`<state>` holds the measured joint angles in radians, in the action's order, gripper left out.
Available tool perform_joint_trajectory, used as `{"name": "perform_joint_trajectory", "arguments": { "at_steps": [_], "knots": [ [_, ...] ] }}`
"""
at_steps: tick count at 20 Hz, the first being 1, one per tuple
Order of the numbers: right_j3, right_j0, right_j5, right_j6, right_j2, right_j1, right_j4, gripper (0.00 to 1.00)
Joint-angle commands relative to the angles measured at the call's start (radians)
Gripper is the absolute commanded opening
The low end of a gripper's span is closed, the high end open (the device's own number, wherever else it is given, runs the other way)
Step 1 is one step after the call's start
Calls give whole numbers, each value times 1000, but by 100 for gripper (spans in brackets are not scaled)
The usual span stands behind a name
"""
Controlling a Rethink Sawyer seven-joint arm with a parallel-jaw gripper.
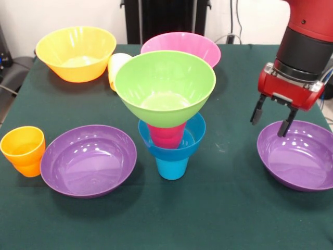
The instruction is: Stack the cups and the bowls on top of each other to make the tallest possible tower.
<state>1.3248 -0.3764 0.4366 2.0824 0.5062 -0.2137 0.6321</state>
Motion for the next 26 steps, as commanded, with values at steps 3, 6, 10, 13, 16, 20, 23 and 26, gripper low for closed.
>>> {"name": "perform_joint_trajectory", "arguments": {
  "at_steps": [3,6,10,13,16,20,23,26],
  "knots": [
    [2,-5,-54,199,-144,101,-1,100],
    [1,-12,-53,207,-142,109,3,100],
    [3,-13,-80,205,-153,121,7,100],
    [-2,-9,-95,203,-162,130,10,100],
    [-12,-12,-104,207,-167,140,16,100],
    [-26,-16,-108,213,-174,152,23,100],
    [-31,-19,-112,217,-181,154,25,100],
    [-39,-20,-111,221,-181,157,27,100]
  ]
}}
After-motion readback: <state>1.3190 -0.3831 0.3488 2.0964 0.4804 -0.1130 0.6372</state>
